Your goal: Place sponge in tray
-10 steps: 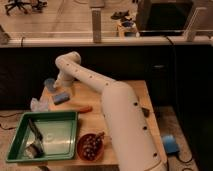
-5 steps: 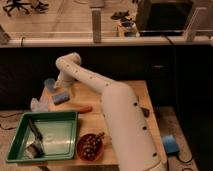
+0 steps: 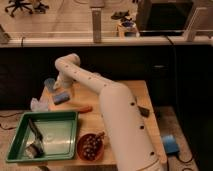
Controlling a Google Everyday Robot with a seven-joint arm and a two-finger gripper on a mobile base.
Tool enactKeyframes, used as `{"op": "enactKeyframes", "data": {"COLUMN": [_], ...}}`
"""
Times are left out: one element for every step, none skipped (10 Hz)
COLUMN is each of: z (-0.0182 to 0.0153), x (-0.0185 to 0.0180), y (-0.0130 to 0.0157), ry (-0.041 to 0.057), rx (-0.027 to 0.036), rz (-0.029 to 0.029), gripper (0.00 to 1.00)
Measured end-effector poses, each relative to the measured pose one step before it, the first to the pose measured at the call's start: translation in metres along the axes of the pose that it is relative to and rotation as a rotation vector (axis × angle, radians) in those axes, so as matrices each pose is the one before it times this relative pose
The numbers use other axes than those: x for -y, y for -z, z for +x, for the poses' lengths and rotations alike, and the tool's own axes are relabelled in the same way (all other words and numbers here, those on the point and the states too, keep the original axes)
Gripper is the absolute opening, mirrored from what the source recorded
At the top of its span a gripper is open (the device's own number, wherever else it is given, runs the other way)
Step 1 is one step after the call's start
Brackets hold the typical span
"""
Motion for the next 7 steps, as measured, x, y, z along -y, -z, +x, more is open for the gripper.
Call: {"op": "enactKeyframes", "data": {"z": [0.00122,-0.00192,-0.00113,-0.00035,0.00081,-0.00014,-0.00032], "x": [0.00036,0.00149,0.00157,0.00001,0.00000,-0.00021,0.00023], "y": [-0.00224,-0.00469,-0.00230,-0.00234,-0.00215,-0.00203,-0.00250], "ry": [0.00151,0.00537,0.00428,0.00241,0.00332,0.00252,0.00265], "rx": [0.00118,0.00413,0.00246,0.00236,0.00158,0.00317,0.00389], "rz": [-0.00345,-0.00427,-0.00244,-0.00424,-0.00415,-0.00332,-0.00178], "gripper": [0.80,0.80,0.80,0.80,0.80,0.80,0.80]}}
